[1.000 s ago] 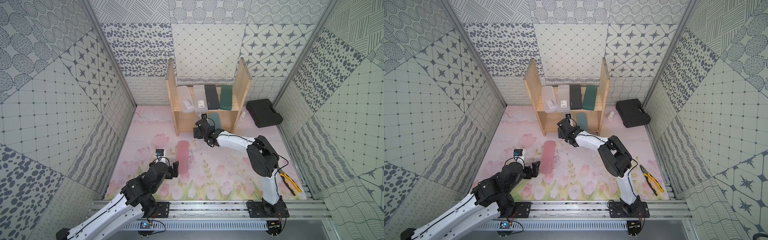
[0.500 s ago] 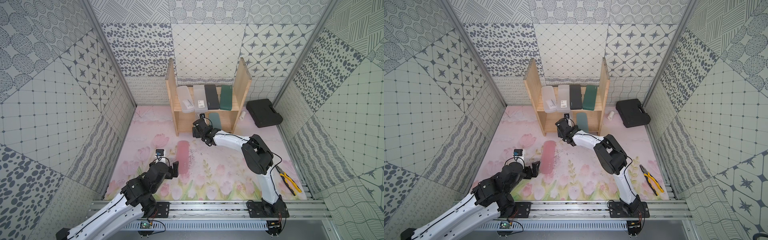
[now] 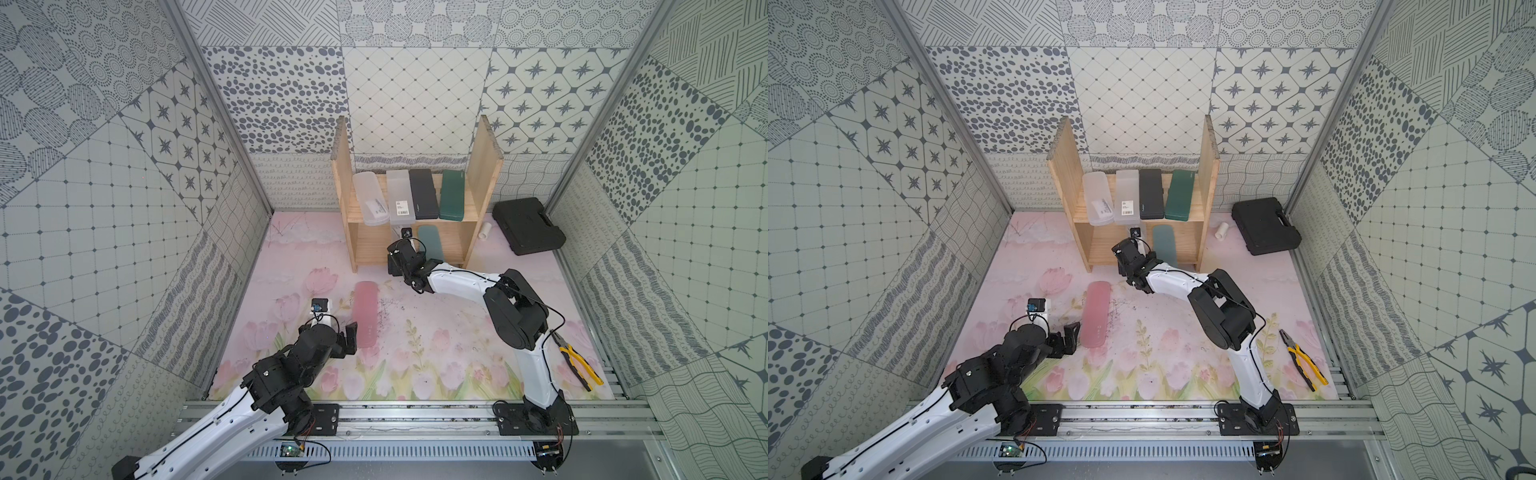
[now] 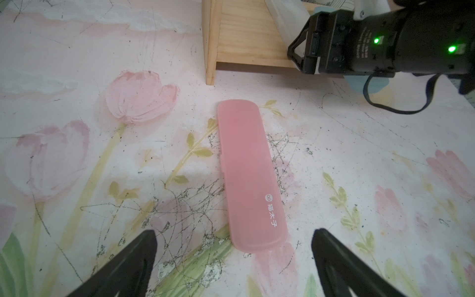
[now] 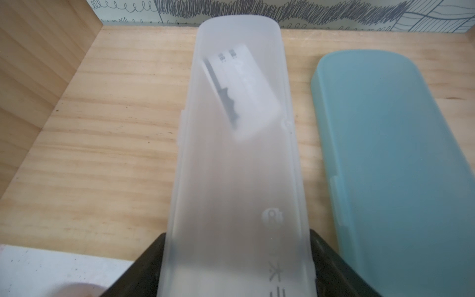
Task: Remove the pencil cases from the shelf
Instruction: Pick up the pencil case from the shelf, then place the pencil case at the center of the board.
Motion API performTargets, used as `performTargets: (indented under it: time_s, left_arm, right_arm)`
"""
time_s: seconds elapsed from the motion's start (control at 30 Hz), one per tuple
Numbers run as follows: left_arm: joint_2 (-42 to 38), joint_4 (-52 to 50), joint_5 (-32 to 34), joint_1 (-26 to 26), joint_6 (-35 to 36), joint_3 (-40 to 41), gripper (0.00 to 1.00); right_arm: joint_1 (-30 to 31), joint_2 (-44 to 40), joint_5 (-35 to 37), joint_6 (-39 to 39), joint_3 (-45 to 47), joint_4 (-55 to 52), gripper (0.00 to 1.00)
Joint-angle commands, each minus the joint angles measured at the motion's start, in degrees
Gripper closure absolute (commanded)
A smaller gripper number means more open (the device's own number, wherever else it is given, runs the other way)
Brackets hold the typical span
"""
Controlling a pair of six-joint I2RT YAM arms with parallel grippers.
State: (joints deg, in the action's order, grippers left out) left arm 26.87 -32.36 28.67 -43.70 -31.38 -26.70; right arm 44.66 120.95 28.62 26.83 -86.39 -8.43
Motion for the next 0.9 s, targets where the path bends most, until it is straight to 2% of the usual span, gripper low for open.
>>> performTargets:
  time_s: [0.0, 0.4, 0.87]
  left_arm:
    - [-0.1, 0.2, -0.5, 0.2, 0.9, 0.0, 0.01]
    - [-0.2, 0.0, -0.5, 0.2, 0.8, 0.0, 0.01]
    - [-0.3, -0.2, -0.4, 0.3, 0.3, 0.1, 0.01]
  right_arm:
    - [0.7, -2.9, -1.6, 2.5, 3.7, -0.3, 0.26]
    - [5.7, -15.3, -2.2, 4.0, 16.5, -0.5, 0.26]
    - [17.9, -25.3, 1.5, 9.9, 28.0, -3.1, 0.25]
